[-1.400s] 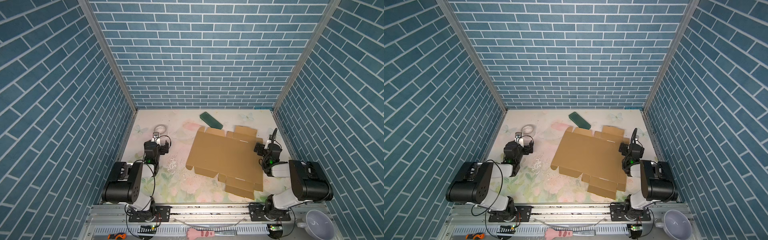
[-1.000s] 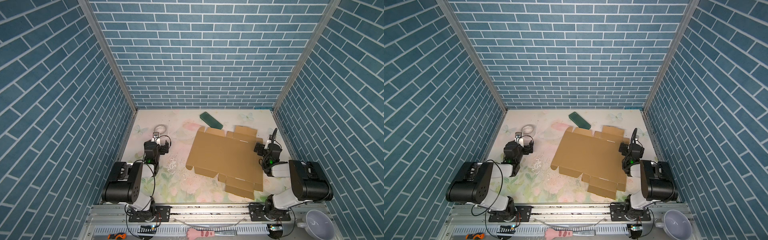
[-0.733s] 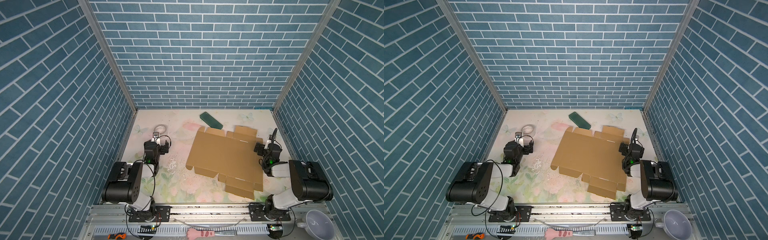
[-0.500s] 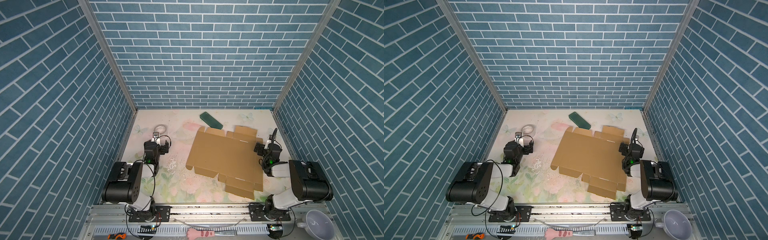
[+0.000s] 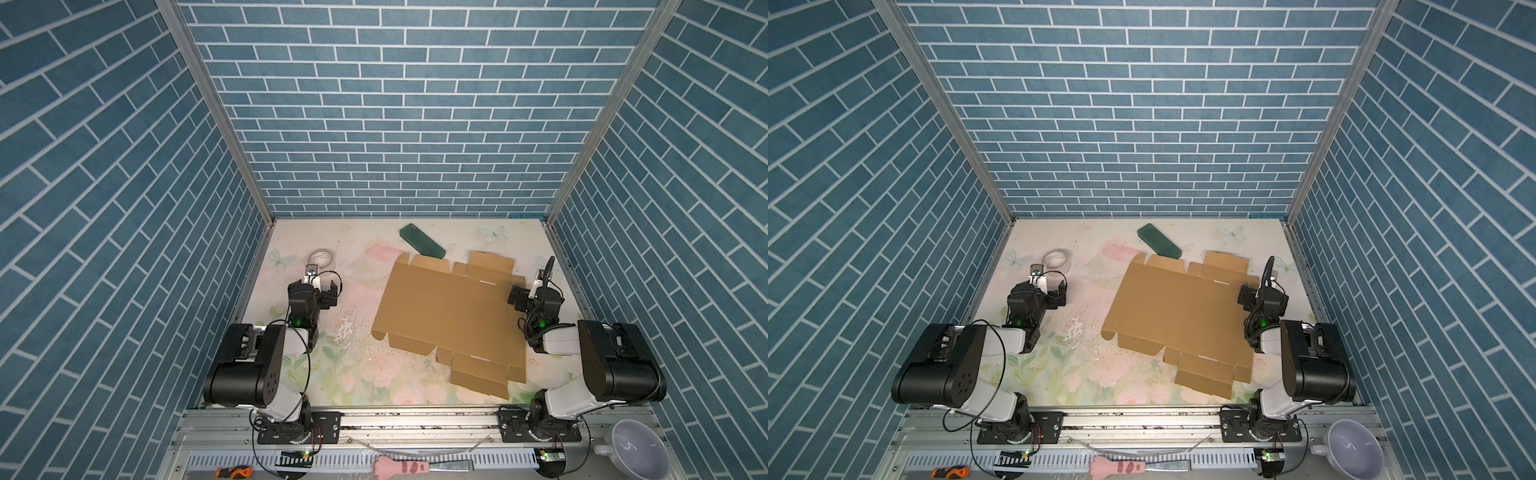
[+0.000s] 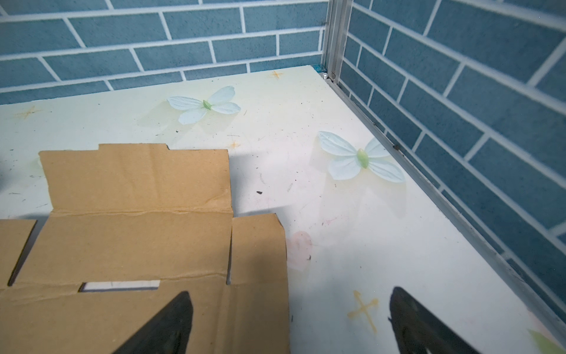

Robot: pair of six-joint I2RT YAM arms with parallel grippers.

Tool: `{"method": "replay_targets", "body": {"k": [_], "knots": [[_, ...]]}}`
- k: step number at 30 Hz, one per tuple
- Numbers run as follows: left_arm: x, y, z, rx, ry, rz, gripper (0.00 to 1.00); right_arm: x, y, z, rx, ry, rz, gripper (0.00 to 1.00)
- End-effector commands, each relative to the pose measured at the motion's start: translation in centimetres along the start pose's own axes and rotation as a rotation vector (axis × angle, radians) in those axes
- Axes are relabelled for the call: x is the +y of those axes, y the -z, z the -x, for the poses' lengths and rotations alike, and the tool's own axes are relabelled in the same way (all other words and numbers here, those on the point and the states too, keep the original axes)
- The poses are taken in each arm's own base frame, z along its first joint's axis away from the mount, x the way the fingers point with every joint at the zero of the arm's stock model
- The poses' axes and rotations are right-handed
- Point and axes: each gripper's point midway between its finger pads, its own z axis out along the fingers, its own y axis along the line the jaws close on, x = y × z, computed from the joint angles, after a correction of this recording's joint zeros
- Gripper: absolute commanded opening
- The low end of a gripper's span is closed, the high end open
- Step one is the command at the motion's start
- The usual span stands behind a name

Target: Fold the paper box

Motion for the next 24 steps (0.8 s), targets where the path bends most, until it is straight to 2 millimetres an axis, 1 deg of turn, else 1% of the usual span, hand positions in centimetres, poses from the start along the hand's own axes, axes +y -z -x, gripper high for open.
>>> {"method": "replay_targets", "body": {"k": [1, 4, 6, 10, 11, 14, 15, 17, 18, 19, 20, 21, 22, 23, 24], "knots": [[0.3, -0.4, 0.4, -0.006, 0.005, 0.006, 1.0, 0.2, -0.5, 1.8, -0.049, 0.029, 0.009, 0.99], [0.7, -0.5, 0.4, -0.007, 0.034, -0.009, 1.0, 0.2, -0.6, 1.8, -0.048, 0.031, 0.004, 0.99], [1.0, -0.2, 0.8, -0.012, 0.038, 0.01, 1.0, -0.2, -0.2, 2.7, -0.055, 0.032, -0.035, 0.99], [1.6, 2.4, 3.7, -0.049, -0.002, 0.106, 1.0, 0.7, 1.3, 5.6, -0.024, 0.098, -0.055, 0.99], [1.9, 3.3, 4.6, -0.053, -0.003, 0.147, 1.0, 0.5, 1.7, 6.3, -0.018, 0.065, -0.074, 0.99], [3.3, 5.6, 7.4, -0.067, 0.101, 0.264, 1.0, -0.4, 3.4, 7.8, 0.031, -0.105, -0.129, 0.99], [3.9, 6.3, 8.2, -0.056, 0.168, 0.293, 1.0, -0.6, 4.3, 8.1, 0.062, -0.14, -0.143, 0.99], [4.5, 7.3, 9.1, 0.003, 0.287, 0.315, 1.0, -0.6, 5.8, 8.5, 0.121, -0.224, -0.143, 0.99], [4.1, 7.6, 9.7, 0.032, 0.32, 0.285, 1.0, -0.5, 6.6, 8.7, 0.137, -0.297, -0.139, 0.99], [3.5, 7.6, 10.1, 0.055, 0.346, 0.244, 1.0, -0.2, 7.2, 8.5, 0.166, -0.363, -0.115, 0.99], [2.9, 7.8, 11.0, 0.059, 0.395, 0.19, 1.0, 0.8, 7.7, 8.0, 0.212, -0.401, -0.048, 0.99], [2.4, 7.7, 11.2, 0.073, 0.467, 0.129, 1.0, 2.3, 7.9, 7.7, 0.247, -0.424, 0.057, 0.99], [1.6, 7.4, 11.5, 0.075, 0.532, 0.034, 1.0, 3.2, 8.1, 7.2, 0.285, -0.458, 0.118, 0.98], [0.5, 7.0, 12.0, 0.069, 0.592, -0.092, 0.99, 3.5, 8.3, 6.3, 0.344, -0.5, 0.146, 0.94], [-0.3, 6.6, 12.0, 0.08, 0.637, -0.17, 0.9, 3.6, 8.5, 5.4, 0.405, -0.541, 0.162, 0.91]]}}
